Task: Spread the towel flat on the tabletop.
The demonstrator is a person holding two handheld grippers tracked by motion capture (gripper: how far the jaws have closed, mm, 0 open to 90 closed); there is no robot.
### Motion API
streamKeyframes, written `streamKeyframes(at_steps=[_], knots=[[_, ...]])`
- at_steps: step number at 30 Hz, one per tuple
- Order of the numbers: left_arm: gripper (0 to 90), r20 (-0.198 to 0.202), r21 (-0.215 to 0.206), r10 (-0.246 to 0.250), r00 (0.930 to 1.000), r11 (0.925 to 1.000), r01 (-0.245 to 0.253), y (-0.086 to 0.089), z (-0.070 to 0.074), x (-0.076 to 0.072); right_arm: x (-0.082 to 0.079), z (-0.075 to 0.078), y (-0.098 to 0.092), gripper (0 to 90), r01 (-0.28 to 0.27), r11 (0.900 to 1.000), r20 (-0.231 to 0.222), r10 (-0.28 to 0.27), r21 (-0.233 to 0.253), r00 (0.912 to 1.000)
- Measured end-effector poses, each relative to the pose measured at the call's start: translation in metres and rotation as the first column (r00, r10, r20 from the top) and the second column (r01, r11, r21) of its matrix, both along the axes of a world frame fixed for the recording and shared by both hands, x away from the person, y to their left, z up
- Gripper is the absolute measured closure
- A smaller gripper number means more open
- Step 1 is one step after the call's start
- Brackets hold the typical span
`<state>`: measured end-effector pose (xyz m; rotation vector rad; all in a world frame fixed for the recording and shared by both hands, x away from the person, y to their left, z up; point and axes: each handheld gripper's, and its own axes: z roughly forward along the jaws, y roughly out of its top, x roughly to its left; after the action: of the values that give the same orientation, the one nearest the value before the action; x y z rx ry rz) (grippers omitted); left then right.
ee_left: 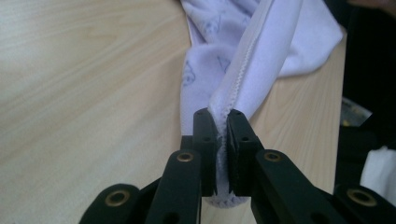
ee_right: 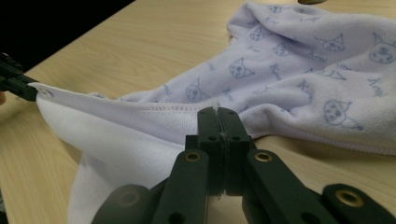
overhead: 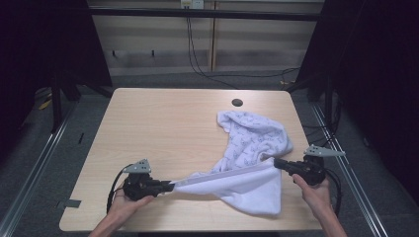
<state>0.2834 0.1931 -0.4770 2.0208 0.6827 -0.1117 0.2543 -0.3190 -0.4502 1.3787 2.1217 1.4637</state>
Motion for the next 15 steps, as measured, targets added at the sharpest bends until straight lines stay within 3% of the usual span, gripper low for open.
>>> streamKeyframes(at_steps=[2, 4, 7, 10, 11, 12, 13, 15], knots=[[84.5, 0.003, -0.043, 0.022, 0.9998, 0.9988, -0.022, 0.005, 0.009, 0.006, 0.002, 0.003, -0.002, 89.3, -0.009, 1.0, 0.005, 0.009, 0.029, 0.9999], [84.5, 0.033, -0.086, 0.045, 0.9984, 0.9954, -0.042, 0.011, 0.025, 0.013, 0.005, 0.013, -0.001, 89.3, -0.019, 0.999, 0.025, 0.018, 0.032, 0.9995], [84.5, 0.085, -0.15, 0.09, 0.9923, 0.9858, -0.076, 0.015, 0.054, 0.023, 0.012, 0.041, 0.003, 89.3, -0.028, 0.999, 0.087, 0.026, 0.032, 0.9959], [84.5, 0.162, -0.197, 0.125, 0.9788, 0.9761, -0.092, 0.017, 0.096, 0.036, 0.019, 0.081, 0.006, 89.3, -0.029, 0.999, 0.156, 0.026, 0.02, 0.9874], [84.5, 0.211, -0.211, 0.14, 0.9675, 0.9729, -0.094, 0.015, 0.125, 0.043, 0.024, 0.108, 0.006, 89.3, -0.026, 1.0, 0.199, 0.023, 0.014, 0.9798], [84.5, 0.211, -0.211, 0.14, 0.9675, 0.9729, -0.094, 0.015, 0.125, 0.043, 0.024, 0.108, 0.006, 89.3, -0.026, 1.0, 0.199, 0.023, 0.014, 0.9798], [84.5, 0.243, -0.218, 0.148, 0.9587, 0.9714, -0.095, 0.014, 0.143, 0.047, 0.026, 0.121, 0.006, 89.3, -0.021, 1.0, 0.221, 0.018, 0.011, 0.9751], [84.5, 0.272, -0.248, 0.158, 0.9492, 0.9646, -0.09, 0.012, 0.167, 0.051, 0.03, 0.145, 0.003, 89.3, -0.012, 1.0, 0.258, 0.007, 0.018, 0.966]])
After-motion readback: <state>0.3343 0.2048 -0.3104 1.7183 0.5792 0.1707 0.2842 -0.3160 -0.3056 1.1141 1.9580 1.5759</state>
